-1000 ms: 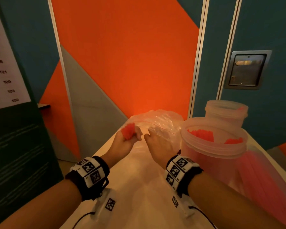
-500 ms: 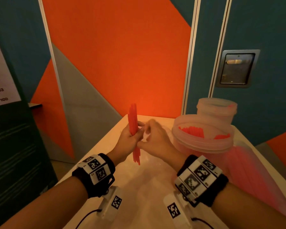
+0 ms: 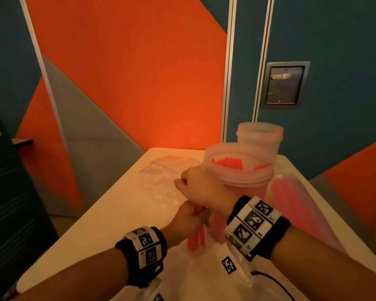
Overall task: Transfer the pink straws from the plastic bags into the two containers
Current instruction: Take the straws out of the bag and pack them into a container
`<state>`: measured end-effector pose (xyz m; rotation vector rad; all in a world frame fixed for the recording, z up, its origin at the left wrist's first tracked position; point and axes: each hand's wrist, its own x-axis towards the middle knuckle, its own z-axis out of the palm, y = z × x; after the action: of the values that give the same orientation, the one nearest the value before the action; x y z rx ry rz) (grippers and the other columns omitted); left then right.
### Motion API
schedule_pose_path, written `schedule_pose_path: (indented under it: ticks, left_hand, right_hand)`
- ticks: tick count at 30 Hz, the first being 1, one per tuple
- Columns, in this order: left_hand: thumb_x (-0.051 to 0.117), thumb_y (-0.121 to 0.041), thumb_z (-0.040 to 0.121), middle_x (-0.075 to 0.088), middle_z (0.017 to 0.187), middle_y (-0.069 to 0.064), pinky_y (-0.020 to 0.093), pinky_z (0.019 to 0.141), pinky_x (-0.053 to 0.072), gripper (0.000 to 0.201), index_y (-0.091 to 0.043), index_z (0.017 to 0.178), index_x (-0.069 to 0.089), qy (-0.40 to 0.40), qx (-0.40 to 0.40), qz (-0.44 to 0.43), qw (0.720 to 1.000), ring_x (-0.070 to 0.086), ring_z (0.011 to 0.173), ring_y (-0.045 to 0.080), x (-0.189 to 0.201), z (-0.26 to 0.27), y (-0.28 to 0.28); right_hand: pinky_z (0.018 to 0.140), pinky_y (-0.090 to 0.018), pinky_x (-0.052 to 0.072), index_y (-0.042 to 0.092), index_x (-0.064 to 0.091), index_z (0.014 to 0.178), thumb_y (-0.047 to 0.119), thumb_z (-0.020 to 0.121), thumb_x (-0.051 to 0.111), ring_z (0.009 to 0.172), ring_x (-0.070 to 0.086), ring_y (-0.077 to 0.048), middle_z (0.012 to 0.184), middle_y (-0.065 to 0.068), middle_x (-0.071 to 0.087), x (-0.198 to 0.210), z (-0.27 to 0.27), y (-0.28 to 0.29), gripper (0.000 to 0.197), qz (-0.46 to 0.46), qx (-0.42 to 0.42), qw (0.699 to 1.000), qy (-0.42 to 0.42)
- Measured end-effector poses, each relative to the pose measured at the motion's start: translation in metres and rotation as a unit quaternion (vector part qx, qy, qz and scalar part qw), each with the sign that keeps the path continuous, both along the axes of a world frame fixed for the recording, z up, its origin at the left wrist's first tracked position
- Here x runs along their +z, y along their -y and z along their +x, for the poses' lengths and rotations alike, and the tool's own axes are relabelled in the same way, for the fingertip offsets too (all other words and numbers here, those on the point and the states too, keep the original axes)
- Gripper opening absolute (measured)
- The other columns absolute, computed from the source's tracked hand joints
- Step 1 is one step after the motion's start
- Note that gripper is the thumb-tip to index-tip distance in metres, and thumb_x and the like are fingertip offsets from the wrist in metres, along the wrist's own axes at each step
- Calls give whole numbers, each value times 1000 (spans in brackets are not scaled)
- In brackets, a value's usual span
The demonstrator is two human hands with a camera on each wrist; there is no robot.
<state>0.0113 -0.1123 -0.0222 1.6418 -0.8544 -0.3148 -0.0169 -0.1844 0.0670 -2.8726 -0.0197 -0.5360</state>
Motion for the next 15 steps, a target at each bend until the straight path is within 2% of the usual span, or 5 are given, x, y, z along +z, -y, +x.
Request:
schedule_pose_path:
  ticks: [3, 8, 10, 12, 15]
  left_hand:
    - [55, 9, 87, 65, 65, -2, 17, 56, 50, 27, -15, 78, 62, -32, 12, -19, 999, 63, 58, 3, 0, -4, 1]
    - [50, 9, 88, 60, 53, -8, 29, 59, 49, 30, -15, 75, 61, -89, 44, -63, 993, 56, 53, 8, 11, -10, 5]
    - [46, 11, 88, 55, 49, -9, 29, 56, 47, 33, -15, 72, 61, -71, 62, -70, 993, 52, 50, 6, 13, -6, 4]
    - [44, 18, 82, 56, 53, -2, 27, 49, 44, 37, -13, 69, 60, -49, 89, -62, 993, 51, 51, 10, 11, 0, 3]
    - [47, 16, 79, 54, 49, 0, 27, 46, 42, 36, -13, 60, 57, 4, 133, -18, 991, 51, 44, 8, 0, 2, 3]
  right_hand:
    - [64, -31, 35, 2, 62, 89, 32, 93, 40, 85, 58, -34, 93, -20, 62, -3, -3, 2, 38, -75, 1, 997, -23]
    - [63, -32, 43, 11, 50, 65, 34, 90, 48, 77, 56, -30, 78, -12, 57, 12, -6, -2, 34, 26, 35, 998, -54]
    - [70, -34, 47, 14, 57, 76, 39, 88, 50, 83, 57, -27, 88, -8, 61, 13, -9, -3, 29, 75, 14, 997, -3]
    - [76, -36, 46, 12, 59, 93, 42, 88, 47, 91, 55, -27, 101, -9, 58, 9, -13, -4, 32, 28, -29, 998, 49]
    - [74, -35, 43, 10, 52, 111, 43, 92, 41, 97, 56, -31, 110, -12, 57, -6, -15, -7, 40, -58, -56, 996, 41]
